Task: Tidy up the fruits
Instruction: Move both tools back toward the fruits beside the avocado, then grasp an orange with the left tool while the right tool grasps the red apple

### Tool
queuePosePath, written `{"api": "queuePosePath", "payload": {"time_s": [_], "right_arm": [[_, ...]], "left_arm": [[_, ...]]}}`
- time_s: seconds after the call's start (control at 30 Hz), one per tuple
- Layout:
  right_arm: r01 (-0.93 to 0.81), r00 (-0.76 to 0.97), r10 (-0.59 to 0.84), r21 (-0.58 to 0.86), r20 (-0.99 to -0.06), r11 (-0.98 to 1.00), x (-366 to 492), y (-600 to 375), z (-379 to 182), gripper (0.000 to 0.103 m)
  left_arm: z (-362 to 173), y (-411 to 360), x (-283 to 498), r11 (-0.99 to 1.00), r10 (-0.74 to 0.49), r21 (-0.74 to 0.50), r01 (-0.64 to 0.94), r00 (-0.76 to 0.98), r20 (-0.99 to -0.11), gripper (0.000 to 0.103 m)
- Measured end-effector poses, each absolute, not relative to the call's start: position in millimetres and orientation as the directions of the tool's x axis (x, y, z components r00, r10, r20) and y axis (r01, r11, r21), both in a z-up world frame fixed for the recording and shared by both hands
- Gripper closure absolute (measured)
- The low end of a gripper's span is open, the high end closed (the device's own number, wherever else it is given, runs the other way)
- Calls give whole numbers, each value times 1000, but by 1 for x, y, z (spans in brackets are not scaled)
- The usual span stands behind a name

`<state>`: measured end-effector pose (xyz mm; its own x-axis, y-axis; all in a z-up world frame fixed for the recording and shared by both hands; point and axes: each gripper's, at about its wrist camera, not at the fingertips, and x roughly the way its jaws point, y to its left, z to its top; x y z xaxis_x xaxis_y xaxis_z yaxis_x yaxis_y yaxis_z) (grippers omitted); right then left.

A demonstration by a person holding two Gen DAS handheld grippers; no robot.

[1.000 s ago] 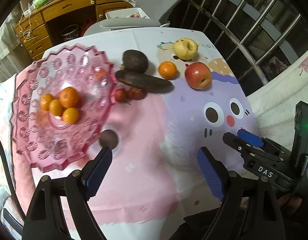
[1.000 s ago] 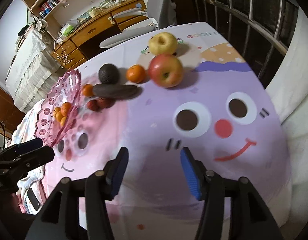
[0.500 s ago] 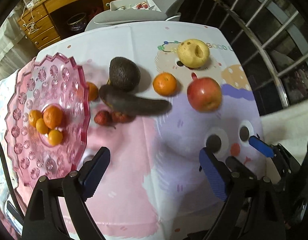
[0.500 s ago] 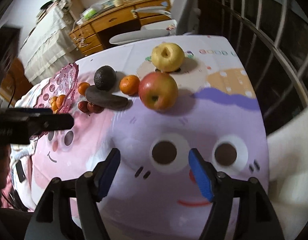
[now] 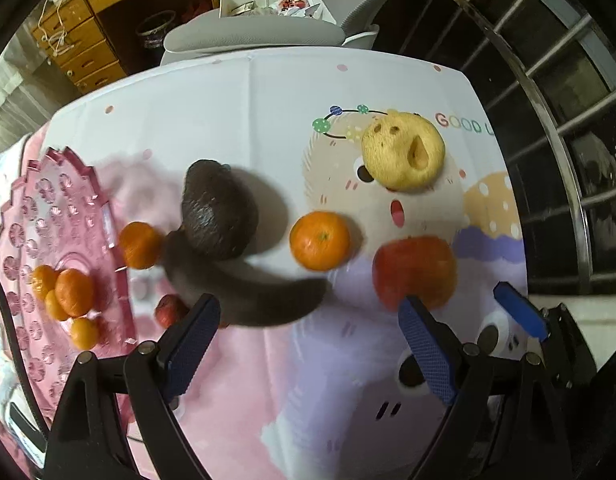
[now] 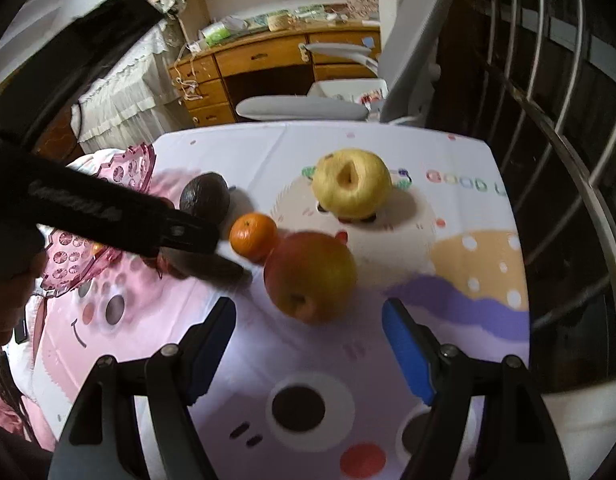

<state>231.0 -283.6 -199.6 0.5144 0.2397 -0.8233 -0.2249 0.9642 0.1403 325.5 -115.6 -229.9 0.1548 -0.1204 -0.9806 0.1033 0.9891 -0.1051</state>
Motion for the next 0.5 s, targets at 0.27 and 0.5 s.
{"api": "queuePosePath", "payload": {"time_s": [0.27, 0.5], "right_arm": [[-259, 557, 249, 120, -792, 959, 243, -277, -216, 27], [-281, 550, 259, 117, -794, 953, 251, -272, -227, 27]], "left_arm": [[-255, -120, 339, 989, -146, -145, 22, 189, -971, 13], [-269, -121, 346, 989, -137, -146, -24, 221, -966, 21]]}}
